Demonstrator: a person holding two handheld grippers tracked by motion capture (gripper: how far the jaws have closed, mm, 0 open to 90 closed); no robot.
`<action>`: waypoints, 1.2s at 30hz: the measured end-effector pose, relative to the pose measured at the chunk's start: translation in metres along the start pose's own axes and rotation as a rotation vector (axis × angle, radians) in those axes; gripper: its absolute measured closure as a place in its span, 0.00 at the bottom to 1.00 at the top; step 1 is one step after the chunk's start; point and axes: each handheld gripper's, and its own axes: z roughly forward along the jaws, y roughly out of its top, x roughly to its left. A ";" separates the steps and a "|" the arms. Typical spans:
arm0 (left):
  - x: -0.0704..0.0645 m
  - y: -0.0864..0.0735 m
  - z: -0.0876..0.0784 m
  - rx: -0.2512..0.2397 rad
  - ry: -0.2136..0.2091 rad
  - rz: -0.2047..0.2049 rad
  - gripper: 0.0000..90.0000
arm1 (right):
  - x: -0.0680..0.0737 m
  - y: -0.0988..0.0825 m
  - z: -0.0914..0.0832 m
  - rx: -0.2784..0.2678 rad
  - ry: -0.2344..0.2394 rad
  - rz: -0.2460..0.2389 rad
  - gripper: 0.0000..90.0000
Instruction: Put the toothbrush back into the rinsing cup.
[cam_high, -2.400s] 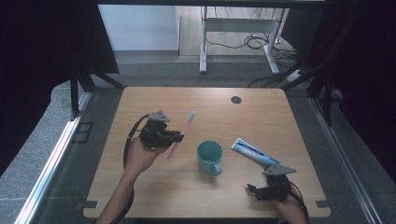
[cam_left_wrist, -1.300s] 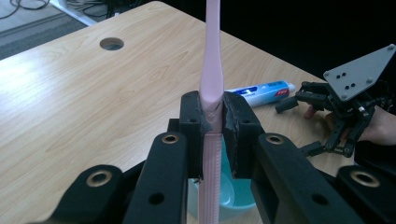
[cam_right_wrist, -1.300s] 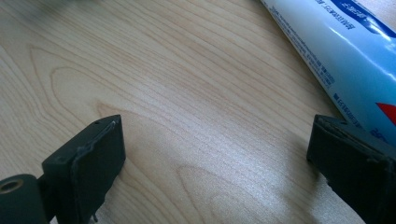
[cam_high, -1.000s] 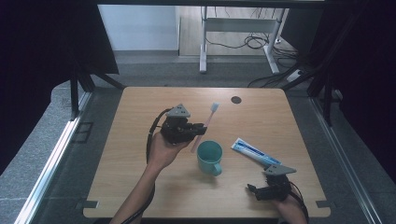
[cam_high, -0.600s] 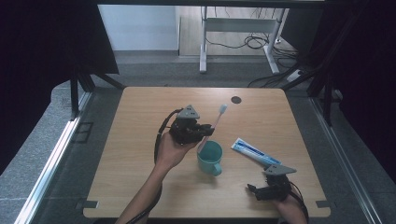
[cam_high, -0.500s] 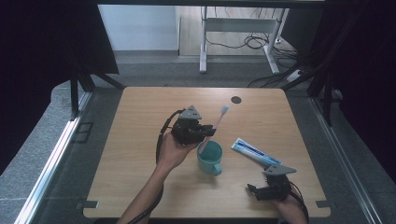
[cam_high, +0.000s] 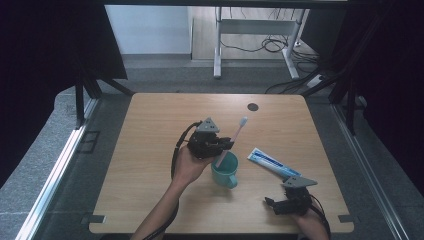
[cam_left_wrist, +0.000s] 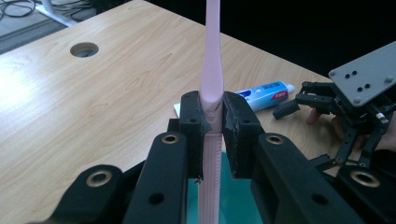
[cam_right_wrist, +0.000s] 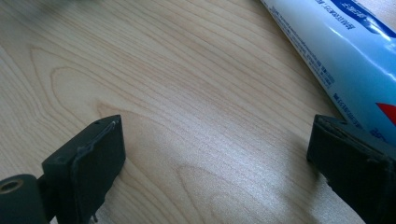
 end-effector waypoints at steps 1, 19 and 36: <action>0.000 -0.001 0.001 0.000 0.000 -0.002 0.88 | 0.000 0.000 0.000 -0.001 -0.001 0.001 0.04; -0.004 -0.026 0.013 0.028 0.019 -0.003 0.88 | 0.000 0.000 0.000 -0.002 -0.001 0.000 0.04; -0.010 -0.040 0.027 0.072 0.031 0.018 0.88 | 0.000 0.000 0.000 -0.001 0.000 0.000 0.04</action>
